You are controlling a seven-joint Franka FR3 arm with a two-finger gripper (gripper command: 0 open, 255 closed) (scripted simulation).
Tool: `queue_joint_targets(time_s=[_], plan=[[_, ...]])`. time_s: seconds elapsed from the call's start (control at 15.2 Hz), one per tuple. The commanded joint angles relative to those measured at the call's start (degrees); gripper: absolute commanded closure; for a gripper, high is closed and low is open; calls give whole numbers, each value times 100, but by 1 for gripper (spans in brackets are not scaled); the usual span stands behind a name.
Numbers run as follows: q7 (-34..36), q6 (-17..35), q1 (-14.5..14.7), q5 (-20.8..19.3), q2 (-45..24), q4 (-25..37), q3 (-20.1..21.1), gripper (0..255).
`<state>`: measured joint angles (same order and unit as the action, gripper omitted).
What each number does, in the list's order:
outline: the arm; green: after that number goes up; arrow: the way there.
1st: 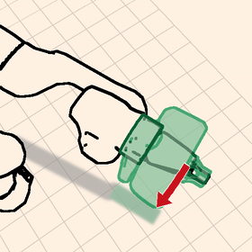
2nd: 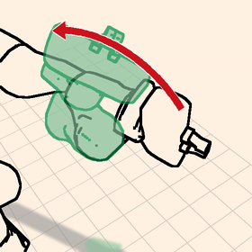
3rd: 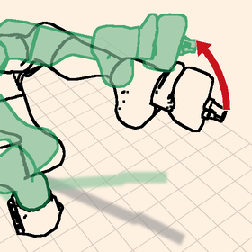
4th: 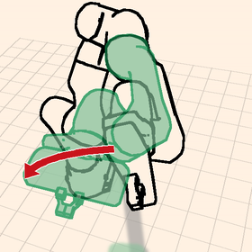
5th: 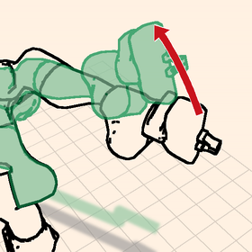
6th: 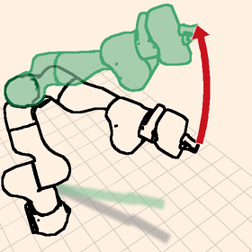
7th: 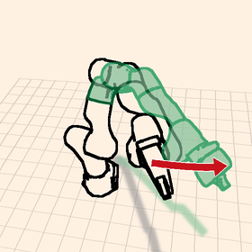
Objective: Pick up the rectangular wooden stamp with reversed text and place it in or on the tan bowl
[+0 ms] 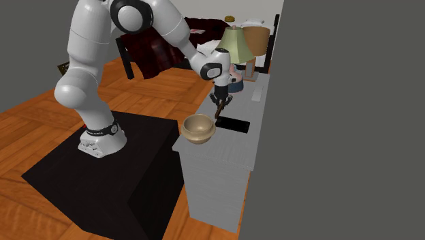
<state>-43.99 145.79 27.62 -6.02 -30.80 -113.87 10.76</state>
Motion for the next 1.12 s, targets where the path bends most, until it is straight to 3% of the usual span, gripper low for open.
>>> queue_joint_targets(time_s=[0.0,1.06], plan=[[-12,35,-5,5,-19,-54,8,255],[-144,-894,-136,249,902,-36,178,255]])
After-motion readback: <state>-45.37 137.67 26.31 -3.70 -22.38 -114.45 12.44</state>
